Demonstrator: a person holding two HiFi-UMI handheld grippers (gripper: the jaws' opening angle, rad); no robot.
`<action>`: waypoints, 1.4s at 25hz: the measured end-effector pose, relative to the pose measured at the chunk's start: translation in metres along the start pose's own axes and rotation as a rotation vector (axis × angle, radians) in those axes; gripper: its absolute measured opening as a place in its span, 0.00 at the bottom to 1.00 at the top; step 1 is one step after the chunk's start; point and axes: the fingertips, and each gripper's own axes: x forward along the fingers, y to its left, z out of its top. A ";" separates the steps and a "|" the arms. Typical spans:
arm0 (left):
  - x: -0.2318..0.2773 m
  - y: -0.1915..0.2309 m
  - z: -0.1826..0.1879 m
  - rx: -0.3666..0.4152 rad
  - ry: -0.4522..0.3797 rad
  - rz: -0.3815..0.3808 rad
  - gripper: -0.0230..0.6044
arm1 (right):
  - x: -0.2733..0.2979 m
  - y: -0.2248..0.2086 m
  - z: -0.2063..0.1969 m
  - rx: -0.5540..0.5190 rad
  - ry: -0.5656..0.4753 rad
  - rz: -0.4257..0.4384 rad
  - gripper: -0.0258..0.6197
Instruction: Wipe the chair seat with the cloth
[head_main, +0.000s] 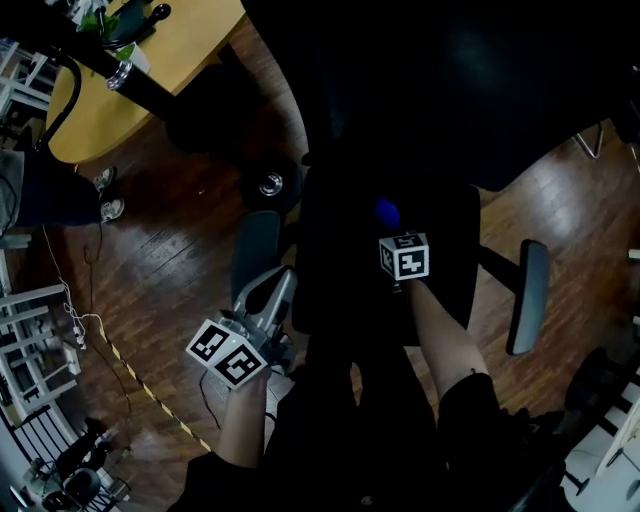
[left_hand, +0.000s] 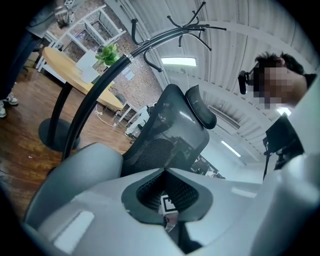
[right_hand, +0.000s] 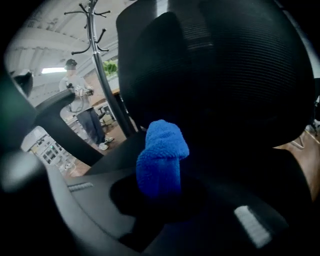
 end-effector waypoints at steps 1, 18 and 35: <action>0.001 -0.002 -0.001 0.008 0.003 -0.003 0.04 | 0.013 0.027 0.000 -0.002 0.003 0.048 0.10; -0.006 -0.006 0.004 -0.017 0.002 -0.059 0.04 | 0.032 0.050 -0.024 -0.060 0.067 -0.035 0.10; 0.008 -0.002 -0.009 -0.007 0.068 -0.020 0.04 | -0.120 -0.165 -0.089 0.076 0.088 -0.404 0.10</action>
